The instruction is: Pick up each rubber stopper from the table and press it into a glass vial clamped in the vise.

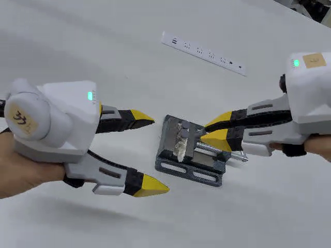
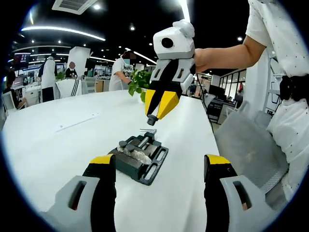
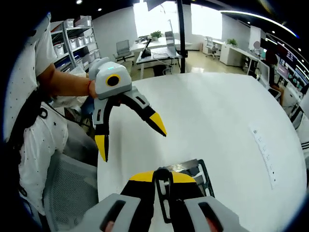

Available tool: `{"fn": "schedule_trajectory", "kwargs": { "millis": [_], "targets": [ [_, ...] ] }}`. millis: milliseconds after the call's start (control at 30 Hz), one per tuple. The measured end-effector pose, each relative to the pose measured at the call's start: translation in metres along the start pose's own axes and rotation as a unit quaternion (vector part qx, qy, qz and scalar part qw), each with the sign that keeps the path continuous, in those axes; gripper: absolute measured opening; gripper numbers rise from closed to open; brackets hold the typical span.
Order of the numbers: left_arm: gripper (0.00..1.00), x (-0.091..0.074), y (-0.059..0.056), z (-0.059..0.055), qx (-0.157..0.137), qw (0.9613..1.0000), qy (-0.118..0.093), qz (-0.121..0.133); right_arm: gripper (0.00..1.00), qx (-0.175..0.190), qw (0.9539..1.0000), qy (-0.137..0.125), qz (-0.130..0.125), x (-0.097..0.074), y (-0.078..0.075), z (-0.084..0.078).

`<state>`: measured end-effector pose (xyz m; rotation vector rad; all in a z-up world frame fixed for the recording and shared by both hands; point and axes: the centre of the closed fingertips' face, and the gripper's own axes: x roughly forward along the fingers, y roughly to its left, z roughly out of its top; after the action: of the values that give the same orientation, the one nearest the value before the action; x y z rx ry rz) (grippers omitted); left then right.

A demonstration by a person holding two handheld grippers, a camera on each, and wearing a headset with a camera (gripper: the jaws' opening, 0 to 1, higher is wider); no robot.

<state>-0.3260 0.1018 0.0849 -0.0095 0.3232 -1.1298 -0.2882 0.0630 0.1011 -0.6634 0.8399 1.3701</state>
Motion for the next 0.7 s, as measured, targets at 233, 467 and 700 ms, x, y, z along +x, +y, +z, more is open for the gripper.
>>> {"fn": "schedule_trajectory", "kwargs": {
  "millis": [233, 467, 700],
  "targets": [
    [0.88, 0.002, 0.01, -0.013, 0.0, 0.9999, 0.002, 0.012, 0.05, -0.021, 0.9983, 0.054, 0.006, 0.02, -0.007, -0.005],
    [0.99, 0.005, 0.016, -0.022, 0.008, 0.9999, 0.001, 0.012, 0.05, -0.028, 0.9943, 0.102, 0.012, 0.035, -0.011, -0.018],
    [0.99, 0.011, 0.018, -0.026, 0.006, 1.0, 0.001, 0.006, 0.05, -0.034, 0.9903, 0.134, 0.016, 0.05, -0.016, -0.028]
  ]
}}
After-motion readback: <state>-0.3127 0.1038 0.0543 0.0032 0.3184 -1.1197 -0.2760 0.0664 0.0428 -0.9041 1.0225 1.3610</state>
